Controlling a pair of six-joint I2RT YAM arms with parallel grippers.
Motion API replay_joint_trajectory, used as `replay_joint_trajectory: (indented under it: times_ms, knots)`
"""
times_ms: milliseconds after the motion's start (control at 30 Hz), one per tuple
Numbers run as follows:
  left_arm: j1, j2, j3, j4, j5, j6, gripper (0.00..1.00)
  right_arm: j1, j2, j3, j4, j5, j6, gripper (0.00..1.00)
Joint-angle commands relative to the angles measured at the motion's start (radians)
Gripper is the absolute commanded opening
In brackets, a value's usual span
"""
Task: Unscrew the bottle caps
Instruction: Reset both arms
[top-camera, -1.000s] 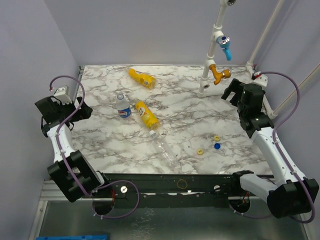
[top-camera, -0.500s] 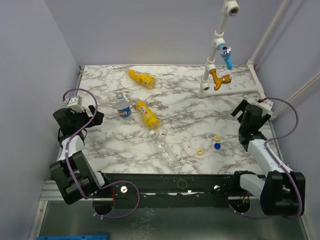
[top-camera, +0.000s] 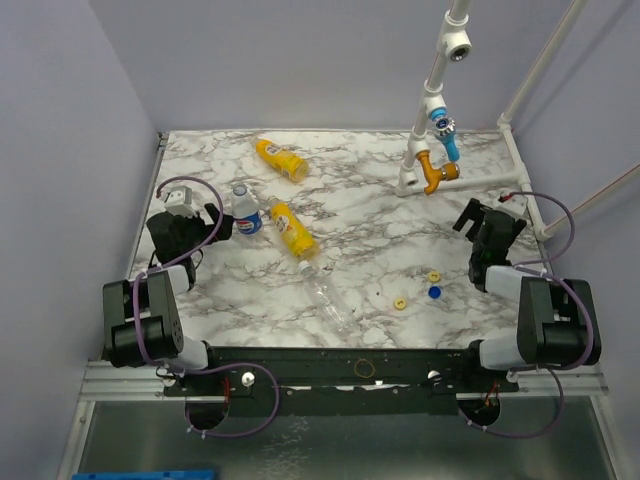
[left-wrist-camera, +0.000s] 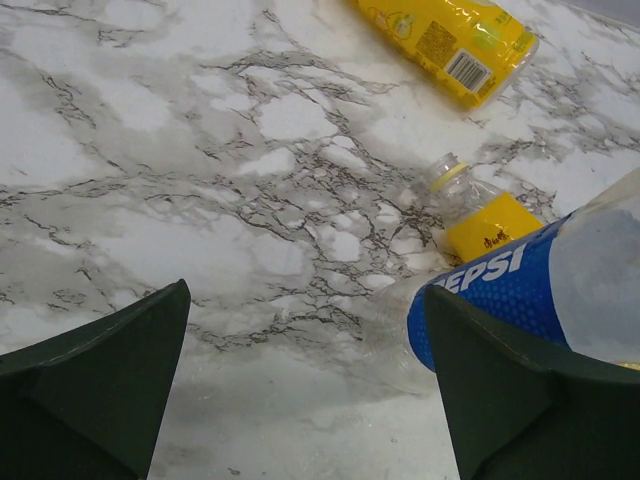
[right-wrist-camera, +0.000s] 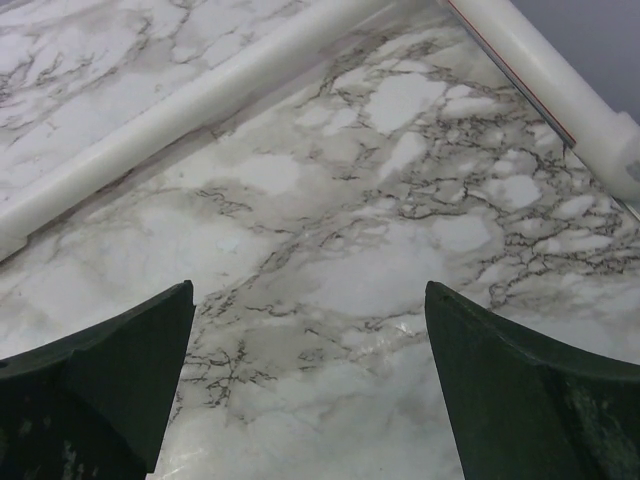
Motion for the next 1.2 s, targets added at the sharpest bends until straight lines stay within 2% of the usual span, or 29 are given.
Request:
replay_joint_trajectory:
  times_ms: [0, 233, 300, 367, 467, 533, 600, 667, 733, 800, 867, 1000, 1167]
  knots:
    - [-0.010, 0.043, -0.020, 0.189, -0.055, -0.007, 0.99, -0.003, 0.041, 0.022, 0.159, -0.105, -0.100, 1.00]
    - [-0.028, 0.130, -0.029, 0.254, -0.082, 0.024, 0.99, -0.004, 0.134, -0.024, 0.308, -0.180, -0.123, 1.00]
    - [-0.035, 0.161, -0.063, 0.336, -0.079, 0.033, 0.99, -0.004, 0.161, -0.029, 0.331, -0.185, -0.122, 1.00]
    - [-0.045, 0.190, -0.093, 0.431, -0.090, 0.024, 0.99, -0.005, 0.202, -0.057, 0.424, -0.182, -0.129, 1.00]
    - [-0.067, 0.172, -0.106, 0.418, -0.121, 0.051, 0.99, -0.004, 0.180, -0.108, 0.476, -0.196, -0.127, 1.00]
    - [-0.074, 0.159, -0.176, 0.532, -0.139, 0.056, 0.99, -0.005, 0.180, -0.143, 0.539, -0.221, -0.137, 1.00]
    - [-0.087, 0.176, -0.271, 0.714, -0.217, 0.054, 0.99, -0.005, 0.203, -0.158, 0.583, -0.232, -0.144, 1.00]
    - [-0.086, 0.307, -0.336, 1.000, -0.239, 0.034, 0.99, -0.004, 0.222, -0.172, 0.629, -0.241, -0.152, 1.00]
    - [-0.102, 0.227, -0.299, 0.808, -0.246, 0.057, 0.99, -0.005, 0.231, -0.159, 0.610, -0.244, -0.147, 1.00]
    - [-0.111, 0.250, -0.244, 0.746, -0.239, 0.055, 0.99, -0.011, 0.225, -0.159, 0.607, -0.251, -0.147, 1.00]
    - [-0.113, 0.222, -0.186, 0.592, -0.226, 0.073, 0.99, -0.013, 0.214, -0.149, 0.569, -0.260, -0.140, 1.00]
    - [-0.117, 0.230, -0.176, 0.592, -0.222, 0.074, 0.99, -0.069, 0.203, -0.103, 0.451, -0.408, -0.139, 1.00]
    - [-0.117, 0.230, -0.192, 0.622, -0.269, 0.055, 0.99, -0.082, 0.187, -0.082, 0.387, -0.436, -0.137, 1.00]
